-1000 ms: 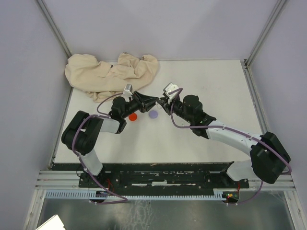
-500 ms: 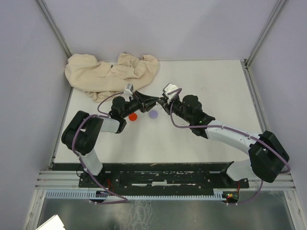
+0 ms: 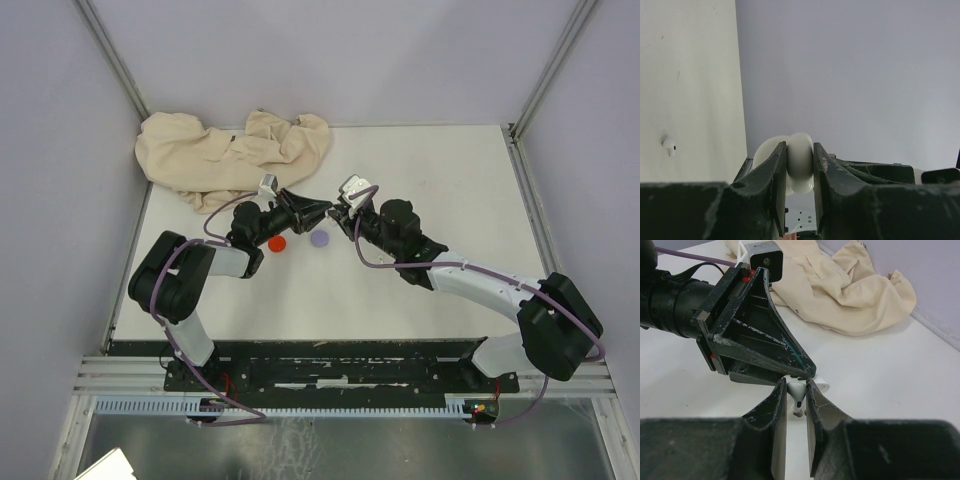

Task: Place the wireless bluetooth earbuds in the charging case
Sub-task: Place the earbud in the charging case.

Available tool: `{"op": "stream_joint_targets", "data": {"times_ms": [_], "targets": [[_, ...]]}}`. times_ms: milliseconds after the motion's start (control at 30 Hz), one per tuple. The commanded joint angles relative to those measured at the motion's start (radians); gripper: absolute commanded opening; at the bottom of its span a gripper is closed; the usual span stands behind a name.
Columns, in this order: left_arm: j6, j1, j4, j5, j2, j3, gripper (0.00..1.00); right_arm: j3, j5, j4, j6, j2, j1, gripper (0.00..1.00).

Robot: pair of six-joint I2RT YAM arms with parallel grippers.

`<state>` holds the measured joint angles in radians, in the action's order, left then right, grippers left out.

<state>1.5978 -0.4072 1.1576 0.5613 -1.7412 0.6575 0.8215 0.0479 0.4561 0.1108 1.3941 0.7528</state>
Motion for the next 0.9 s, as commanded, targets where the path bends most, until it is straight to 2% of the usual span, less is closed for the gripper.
{"op": "stream_joint_targets", "data": {"times_ms": [0,600,633,700,733,800,867], "targets": [[0.035,-0.004,0.078,0.017,0.011,0.026,0.03,-0.011,-0.012,0.020,0.010,-0.004,0.004,0.02],[0.058,-0.003,0.108,0.009,-0.006,0.035,0.03,-0.037,-0.036,0.001,0.017,-0.041,0.004,0.03],[0.059,-0.003,0.108,0.009,-0.007,0.037,0.03,-0.036,-0.034,-0.002,0.014,-0.041,0.003,0.10],[0.058,-0.004,0.107,0.009,-0.008,0.037,0.03,-0.034,-0.034,-0.002,0.006,-0.044,0.003,0.33],[0.057,-0.003,0.106,0.009,-0.008,0.037,0.03,-0.032,-0.034,-0.002,0.001,-0.046,0.004,0.41],[0.051,-0.004,0.101,0.009,-0.010,0.038,0.03,-0.029,-0.032,0.004,-0.015,-0.052,0.004,0.55],[0.043,-0.003,0.099,0.007,-0.015,0.035,0.03,-0.027,-0.028,0.017,-0.030,-0.069,0.004,0.62]]}}
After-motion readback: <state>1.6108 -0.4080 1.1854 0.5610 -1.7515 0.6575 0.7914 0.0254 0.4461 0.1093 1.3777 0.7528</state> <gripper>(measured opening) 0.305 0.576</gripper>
